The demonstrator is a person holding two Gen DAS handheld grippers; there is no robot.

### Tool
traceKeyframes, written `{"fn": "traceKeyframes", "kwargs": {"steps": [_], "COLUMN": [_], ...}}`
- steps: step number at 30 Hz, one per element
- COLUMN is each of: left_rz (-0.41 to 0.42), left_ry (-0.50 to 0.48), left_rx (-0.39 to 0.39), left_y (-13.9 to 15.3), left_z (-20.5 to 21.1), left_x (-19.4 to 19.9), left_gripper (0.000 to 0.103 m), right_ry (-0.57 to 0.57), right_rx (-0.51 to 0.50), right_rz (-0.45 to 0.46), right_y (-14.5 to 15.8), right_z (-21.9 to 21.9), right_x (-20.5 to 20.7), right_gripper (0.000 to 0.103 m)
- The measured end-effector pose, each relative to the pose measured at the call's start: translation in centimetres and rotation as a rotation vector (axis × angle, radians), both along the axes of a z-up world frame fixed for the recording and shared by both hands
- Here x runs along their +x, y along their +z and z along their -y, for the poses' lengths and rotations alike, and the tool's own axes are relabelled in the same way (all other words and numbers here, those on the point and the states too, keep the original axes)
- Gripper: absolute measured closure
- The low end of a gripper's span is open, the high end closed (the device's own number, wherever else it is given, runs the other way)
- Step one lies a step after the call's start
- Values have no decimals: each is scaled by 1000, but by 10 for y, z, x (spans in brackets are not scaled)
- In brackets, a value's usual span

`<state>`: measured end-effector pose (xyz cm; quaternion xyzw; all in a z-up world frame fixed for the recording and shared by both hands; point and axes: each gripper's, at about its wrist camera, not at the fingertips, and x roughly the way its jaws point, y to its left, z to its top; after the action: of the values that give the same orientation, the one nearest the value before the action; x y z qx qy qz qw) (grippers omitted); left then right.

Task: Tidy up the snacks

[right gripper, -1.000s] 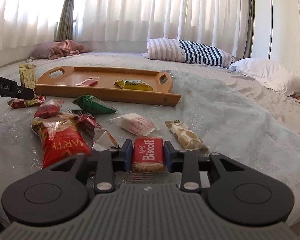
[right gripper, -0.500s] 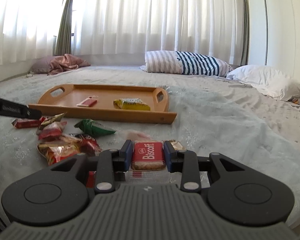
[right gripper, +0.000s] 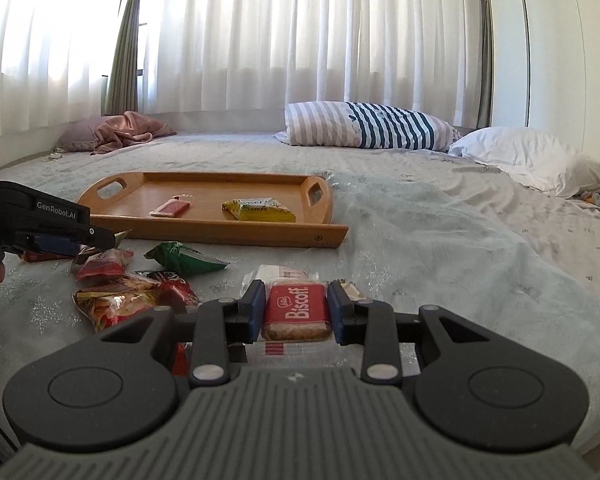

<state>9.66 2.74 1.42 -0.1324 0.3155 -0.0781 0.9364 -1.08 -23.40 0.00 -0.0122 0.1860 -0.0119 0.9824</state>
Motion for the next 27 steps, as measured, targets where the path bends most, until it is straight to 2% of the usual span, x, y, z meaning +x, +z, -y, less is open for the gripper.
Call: {"fn": "traceKeyframes", "kwargs": {"steps": [2,5,7,10,15,22,27], "left_rz": [-16,-30,-41,-56,-29,44,57], "left_ry": [-4,-11,-32,-28,-21,-19,-2], "left_rx": [-30,-80,-129,-168,-144,-55,3], "left_y": [-2,-4,-5,-6,-1,16,26], "left_z": [-4,-10,-12,-15,-11,-3,-1], "left_x": [4,5,6,7,1,-13,-15], "left_gripper": [49,55,69,72,73,73,73], "right_ry": [-1,-2,-2,-2,-3,7,15], "right_rx": [1,1,0,-1,3,5,15], "right_rz": [-1,-2,-5,-7,2,24,35], "right_y": [-1,-1,-2,-4,-2,5,10], "right_z": [0,-1,-1,-2,-2,-3,-4], "right_x": [1,1,2,4,4,7,12], "right_gripper": [65,65,64,64,64,64,64]}}
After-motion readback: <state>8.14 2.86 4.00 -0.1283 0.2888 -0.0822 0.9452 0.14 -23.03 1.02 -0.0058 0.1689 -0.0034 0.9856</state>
